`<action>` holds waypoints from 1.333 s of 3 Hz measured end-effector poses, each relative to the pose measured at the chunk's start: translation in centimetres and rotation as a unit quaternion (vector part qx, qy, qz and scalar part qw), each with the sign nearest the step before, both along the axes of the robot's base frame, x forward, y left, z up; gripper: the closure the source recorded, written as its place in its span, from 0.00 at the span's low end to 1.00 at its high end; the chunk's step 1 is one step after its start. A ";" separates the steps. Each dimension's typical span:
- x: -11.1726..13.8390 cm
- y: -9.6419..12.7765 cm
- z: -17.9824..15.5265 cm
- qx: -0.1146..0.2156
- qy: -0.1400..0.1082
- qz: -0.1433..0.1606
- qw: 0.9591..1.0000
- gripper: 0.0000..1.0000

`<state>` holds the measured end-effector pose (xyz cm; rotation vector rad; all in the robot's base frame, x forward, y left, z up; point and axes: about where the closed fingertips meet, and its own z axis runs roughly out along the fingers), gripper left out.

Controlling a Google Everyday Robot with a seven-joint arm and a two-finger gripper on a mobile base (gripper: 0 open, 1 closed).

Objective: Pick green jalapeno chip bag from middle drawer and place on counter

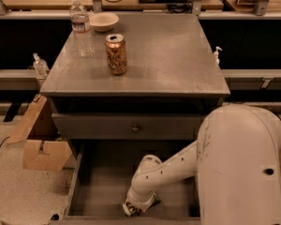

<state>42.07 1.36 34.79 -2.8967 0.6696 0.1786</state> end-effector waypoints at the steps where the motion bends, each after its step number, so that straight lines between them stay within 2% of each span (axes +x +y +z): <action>1: 0.6 0.3 1.7 -0.008 -0.012 0.002 1.000 1.00; 2: 1.9 1.4 6.5 -0.029 -0.034 0.000 0.999 1.00; 3: 2.1 0.8 12.5 -0.050 -0.049 -0.014 0.997 1.00; 4: 0.9 -0.7 21.4 -0.053 -0.057 -0.060 0.995 1.00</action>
Offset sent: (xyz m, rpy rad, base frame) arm 0.0449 0.0258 0.1417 -0.1166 -0.1500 -0.0089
